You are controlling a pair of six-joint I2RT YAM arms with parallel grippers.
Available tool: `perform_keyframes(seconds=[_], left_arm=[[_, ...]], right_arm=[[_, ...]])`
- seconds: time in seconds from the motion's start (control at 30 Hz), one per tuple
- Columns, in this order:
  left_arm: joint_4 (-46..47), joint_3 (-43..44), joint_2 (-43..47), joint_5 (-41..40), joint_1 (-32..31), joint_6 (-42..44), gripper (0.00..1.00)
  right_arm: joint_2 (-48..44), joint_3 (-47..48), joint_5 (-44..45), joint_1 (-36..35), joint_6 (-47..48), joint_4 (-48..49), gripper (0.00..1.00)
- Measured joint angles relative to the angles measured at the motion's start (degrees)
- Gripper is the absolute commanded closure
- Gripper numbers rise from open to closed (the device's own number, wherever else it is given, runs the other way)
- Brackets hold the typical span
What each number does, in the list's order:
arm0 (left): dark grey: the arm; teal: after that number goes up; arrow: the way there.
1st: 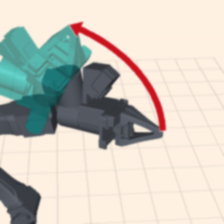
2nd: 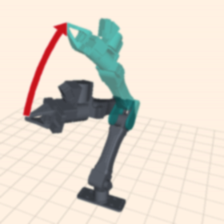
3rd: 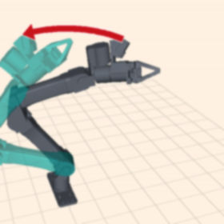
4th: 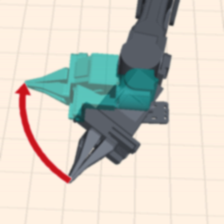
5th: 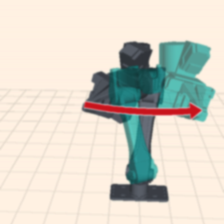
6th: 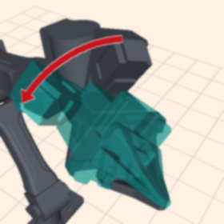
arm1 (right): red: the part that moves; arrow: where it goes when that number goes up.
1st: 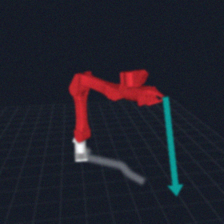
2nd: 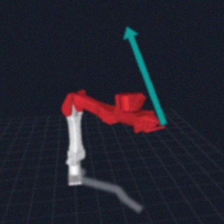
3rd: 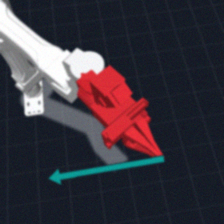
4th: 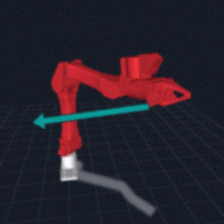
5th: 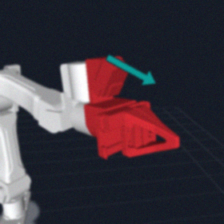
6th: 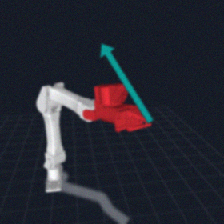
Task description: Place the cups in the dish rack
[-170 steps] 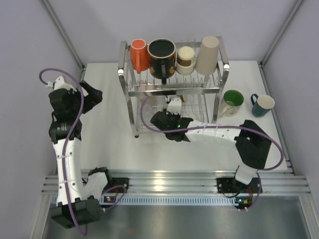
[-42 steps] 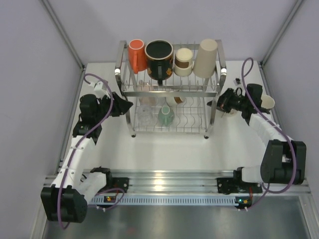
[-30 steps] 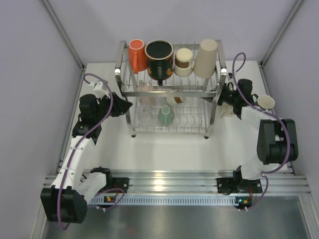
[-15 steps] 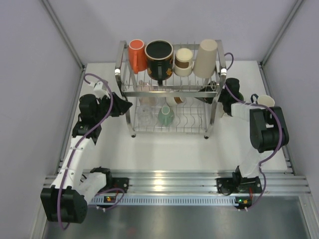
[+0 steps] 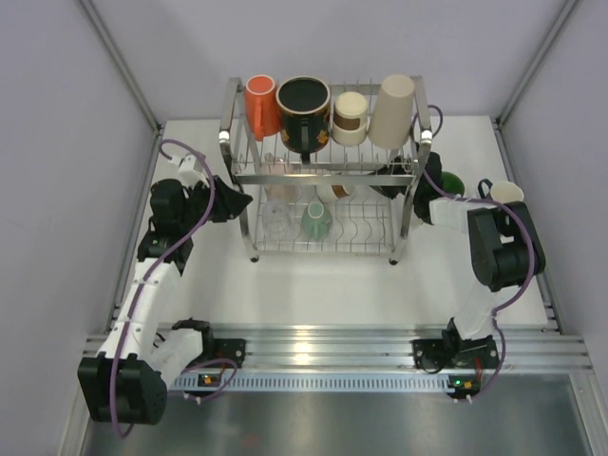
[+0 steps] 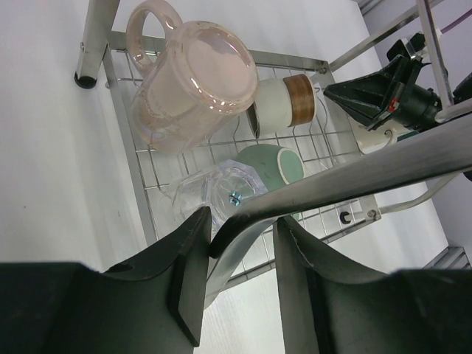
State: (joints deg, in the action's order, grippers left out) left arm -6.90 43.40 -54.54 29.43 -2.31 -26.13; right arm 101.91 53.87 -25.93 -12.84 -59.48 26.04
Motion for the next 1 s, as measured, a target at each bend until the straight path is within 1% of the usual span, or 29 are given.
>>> perform_keyframes(seconds=[0.2, 0.37, 0.57, 0.83, 1.0], left_arm=[[0.02, 0.0, -0.07, 0.13, 0.0, -0.07, 1.0], [0.11, 0.0, -0.09, 0.11, 0.11, -0.11, 1.0], [0.81, 0.0, -0.48, -0.09, 0.39, -0.33, 1.0], [1.6, 0.0, -0.92, -0.11, 0.63, -0.48, 1.0], [1.73, 0.0, -0.98, -0.09, 0.7, -0.76, 1.0]], right_arm=[[0.96, -0.81, 4.59, -0.31, -1.77, -1.42, 1.0], [4.48, 2.03, 5.55, -1.03, -2.16, -4.68, 1.0], [5.7, 4.66, 6.73, -1.44, -1.99, -7.41, 1.0], [10.01, 10.73, 4.44, -2.75, 0.9, -10.47, 1.0], [10.29, 11.21, 4.48, -3.37, 0.68, -10.64, 1.0]])
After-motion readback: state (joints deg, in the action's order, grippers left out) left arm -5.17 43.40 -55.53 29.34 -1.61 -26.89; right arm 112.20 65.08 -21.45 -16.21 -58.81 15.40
